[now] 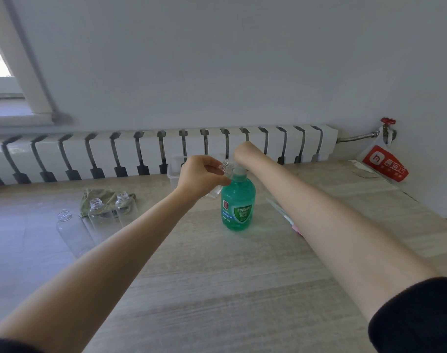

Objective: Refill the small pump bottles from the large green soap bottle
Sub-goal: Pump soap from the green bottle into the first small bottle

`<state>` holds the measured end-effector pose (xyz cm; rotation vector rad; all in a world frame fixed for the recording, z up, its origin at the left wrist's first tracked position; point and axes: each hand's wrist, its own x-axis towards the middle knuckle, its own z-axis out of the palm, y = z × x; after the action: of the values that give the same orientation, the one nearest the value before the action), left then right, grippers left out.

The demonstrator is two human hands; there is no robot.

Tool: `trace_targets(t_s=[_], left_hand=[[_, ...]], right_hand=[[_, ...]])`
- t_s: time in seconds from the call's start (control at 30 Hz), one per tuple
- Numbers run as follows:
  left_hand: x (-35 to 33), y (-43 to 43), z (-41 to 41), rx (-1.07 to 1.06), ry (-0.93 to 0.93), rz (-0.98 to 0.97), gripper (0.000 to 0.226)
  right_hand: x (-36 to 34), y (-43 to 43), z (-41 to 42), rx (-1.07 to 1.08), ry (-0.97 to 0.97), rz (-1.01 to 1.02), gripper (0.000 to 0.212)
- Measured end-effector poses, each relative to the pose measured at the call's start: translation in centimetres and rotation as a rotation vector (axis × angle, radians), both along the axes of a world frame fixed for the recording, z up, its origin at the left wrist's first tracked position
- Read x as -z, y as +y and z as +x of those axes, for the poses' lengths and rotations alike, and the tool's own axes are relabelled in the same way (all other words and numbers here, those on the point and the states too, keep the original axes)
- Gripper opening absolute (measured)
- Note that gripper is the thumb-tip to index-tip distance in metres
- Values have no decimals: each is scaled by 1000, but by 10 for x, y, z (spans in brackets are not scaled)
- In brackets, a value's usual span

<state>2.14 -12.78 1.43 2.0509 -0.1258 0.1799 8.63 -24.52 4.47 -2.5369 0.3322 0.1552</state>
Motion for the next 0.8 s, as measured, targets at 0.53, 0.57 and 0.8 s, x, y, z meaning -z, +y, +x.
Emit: trace_targets(t_s=[0.53,0.57,0.8], left_hand=[[-2,2,0,19,-4,23,29],[-2,2,0,21,-5,18,29],[-10,3,-1,18,-39,3,31]], right_hand=[[-8,1,-10,-86,61,-158,32],[-8,0,-12,-97,62,-132,32],[-13,-4,-11,-48,-92,175,36]])
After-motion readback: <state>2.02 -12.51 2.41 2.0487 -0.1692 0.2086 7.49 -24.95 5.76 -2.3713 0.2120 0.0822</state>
